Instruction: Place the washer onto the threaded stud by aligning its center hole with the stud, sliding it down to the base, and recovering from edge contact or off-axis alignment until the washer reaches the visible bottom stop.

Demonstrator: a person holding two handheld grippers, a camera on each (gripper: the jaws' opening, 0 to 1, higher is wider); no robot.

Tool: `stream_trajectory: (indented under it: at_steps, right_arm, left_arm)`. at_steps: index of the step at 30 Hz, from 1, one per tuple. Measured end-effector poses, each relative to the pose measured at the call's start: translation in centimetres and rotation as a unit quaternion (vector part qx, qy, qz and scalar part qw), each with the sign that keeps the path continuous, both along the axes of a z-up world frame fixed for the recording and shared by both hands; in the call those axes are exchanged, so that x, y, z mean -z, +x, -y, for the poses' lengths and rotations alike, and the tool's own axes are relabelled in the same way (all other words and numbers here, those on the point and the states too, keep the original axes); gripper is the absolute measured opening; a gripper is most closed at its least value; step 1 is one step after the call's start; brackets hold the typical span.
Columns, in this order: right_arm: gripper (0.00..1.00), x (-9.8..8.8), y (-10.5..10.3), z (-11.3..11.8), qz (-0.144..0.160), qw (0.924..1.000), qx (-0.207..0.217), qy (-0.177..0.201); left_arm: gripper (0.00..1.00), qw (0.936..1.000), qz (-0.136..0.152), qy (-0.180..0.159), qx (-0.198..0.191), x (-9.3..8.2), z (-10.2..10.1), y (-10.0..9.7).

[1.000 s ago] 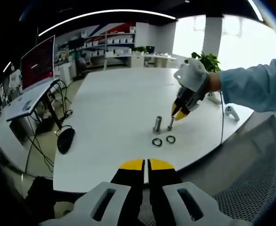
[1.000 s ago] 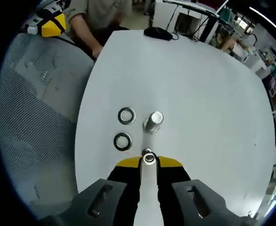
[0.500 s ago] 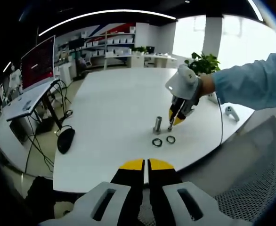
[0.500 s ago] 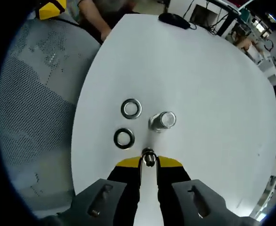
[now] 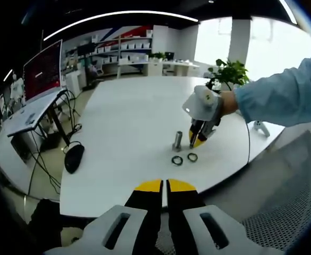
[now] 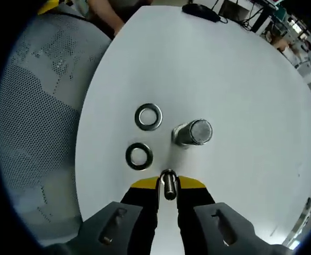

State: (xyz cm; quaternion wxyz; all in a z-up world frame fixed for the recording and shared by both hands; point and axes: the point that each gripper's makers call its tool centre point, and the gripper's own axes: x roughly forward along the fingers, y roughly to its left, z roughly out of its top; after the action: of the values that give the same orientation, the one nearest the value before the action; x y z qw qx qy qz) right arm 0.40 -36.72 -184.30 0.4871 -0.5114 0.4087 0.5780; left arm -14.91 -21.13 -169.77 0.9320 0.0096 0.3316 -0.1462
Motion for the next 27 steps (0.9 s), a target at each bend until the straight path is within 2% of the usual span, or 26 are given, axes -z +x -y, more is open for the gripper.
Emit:
stream_trajectory:
  at_steps: [2,5,8,11,14,27]
  right_arm:
    - [0.15,0.0,0.0,0.0,-0.002,1.0000,0.000,0.000]
    - [0.23,0.3,0.0,0.1,-0.001,0.9999,0.010,0.002]
    - [0.20,0.6,-0.4,0.1,-0.009,0.9998,0.014,0.006]
    - [0.16,0.7,-0.3,0.0,-0.001,0.9999,0.012,0.012]
    - [0.15,0.9,-1.0,0.3,-0.016,0.9998,0.014,0.004]
    - [0.15,1.1,0.2,3.7,-0.015,0.9993,0.031,-0.014]
  left_arm:
    - [0.00,1.0000,-0.001,0.000,0.000,0.0,0.0,0.0]
    - [0.00,1.0000,-0.002,0.000,0.001,0.0,0.0,-0.1]
    - [0.00,1.0000,-0.003,0.001,0.002,0.1,0.0,-0.1]
    - [0.00,1.0000,-0.004,0.001,0.002,0.1,0.0,-0.1]
    - [0.00,1.0000,-0.004,0.001,0.002,0.1,0.0,-0.1]
    - [0.00,1.0000,-0.002,0.001,0.002,0.1,0.1,-0.1]
